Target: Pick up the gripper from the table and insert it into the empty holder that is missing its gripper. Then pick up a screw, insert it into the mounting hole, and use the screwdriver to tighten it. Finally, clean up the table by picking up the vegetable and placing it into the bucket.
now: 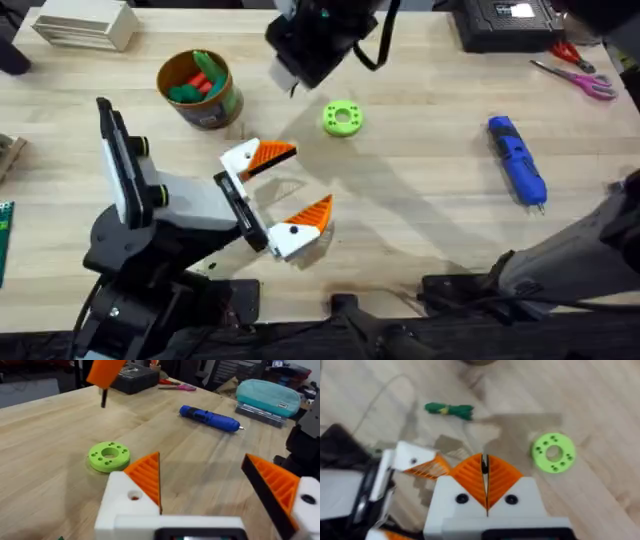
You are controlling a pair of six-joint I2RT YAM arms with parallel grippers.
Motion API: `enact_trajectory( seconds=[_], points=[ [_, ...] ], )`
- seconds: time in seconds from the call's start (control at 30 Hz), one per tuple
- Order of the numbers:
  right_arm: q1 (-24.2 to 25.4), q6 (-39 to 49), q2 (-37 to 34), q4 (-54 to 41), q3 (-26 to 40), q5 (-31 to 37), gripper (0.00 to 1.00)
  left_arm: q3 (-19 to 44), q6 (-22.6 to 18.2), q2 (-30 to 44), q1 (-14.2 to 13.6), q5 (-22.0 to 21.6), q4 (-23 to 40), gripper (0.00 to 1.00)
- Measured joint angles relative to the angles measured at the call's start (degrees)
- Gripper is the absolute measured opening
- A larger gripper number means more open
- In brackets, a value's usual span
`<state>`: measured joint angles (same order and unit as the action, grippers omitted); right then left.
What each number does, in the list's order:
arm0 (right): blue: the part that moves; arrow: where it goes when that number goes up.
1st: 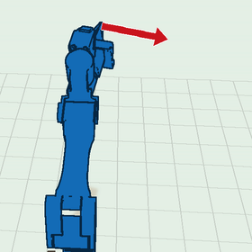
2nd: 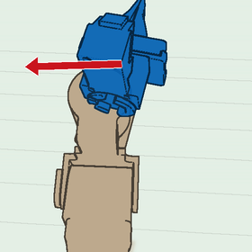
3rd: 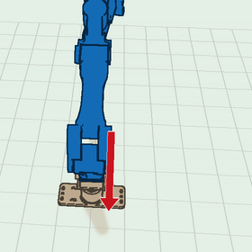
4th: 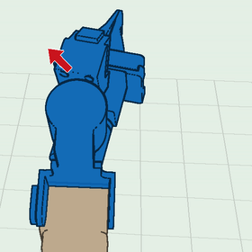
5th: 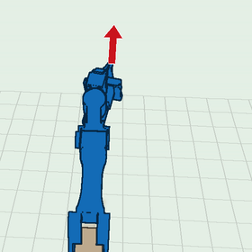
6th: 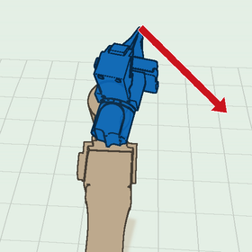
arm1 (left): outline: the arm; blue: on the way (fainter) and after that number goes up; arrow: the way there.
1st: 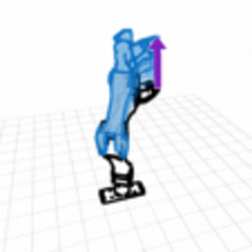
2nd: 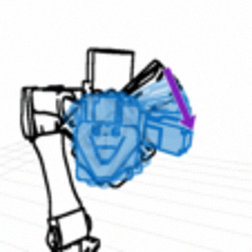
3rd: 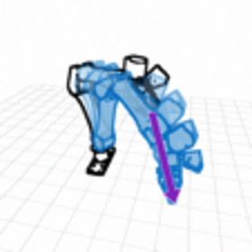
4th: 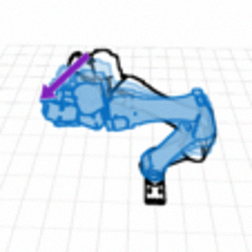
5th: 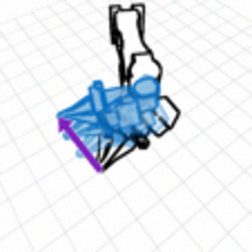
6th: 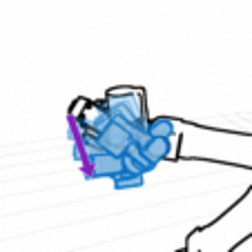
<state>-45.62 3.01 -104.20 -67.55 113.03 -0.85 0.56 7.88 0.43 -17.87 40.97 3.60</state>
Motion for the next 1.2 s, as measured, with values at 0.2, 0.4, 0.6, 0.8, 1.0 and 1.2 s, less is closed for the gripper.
enact_trajectory(
  seconds=[0.2, 0.4, 0.6, 0.8, 1.0, 1.2],
  points=[
    [-3.0, 0.3, 0.0, -2.9, 1.8, -6.3, 0.007, 0.0, 0.0, 0.0, 0.0, 0.0, 0.0, 0.987],
    [-7.5, 0.3, 0.0, -2.8, 2.0, -9.2, 0.007, 0.0, 0.0, 0.0, 0.0, 0.0, 0.0, 0.987],
    [-8.6, 0.3, -0.1, -2.4, 2.0, -9.5, 0.007, 0.0, 0.0, 0.0, 0.0, 0.0, 0.0, 0.987],
    [-9.7, 0.9, -1.6, -2.1, 2.1, -8.9, 0.007, 0.0, 0.0, 0.0, 0.0, 0.0, 0.0, 0.987],
    [-10.4, 1.6, -2.5, -1.8, 2.1, -6.7, 0.007, 0.0, 0.0, 0.0, 0.0, 0.0, 0.0, 0.987],
    [-10.8, 1.8, -2.5, -1.8, 2.1, -6.0, 0.007, 0.0, 0.0, 0.0, 0.0, 0.0, 0.0, 0.987]
  ],
)
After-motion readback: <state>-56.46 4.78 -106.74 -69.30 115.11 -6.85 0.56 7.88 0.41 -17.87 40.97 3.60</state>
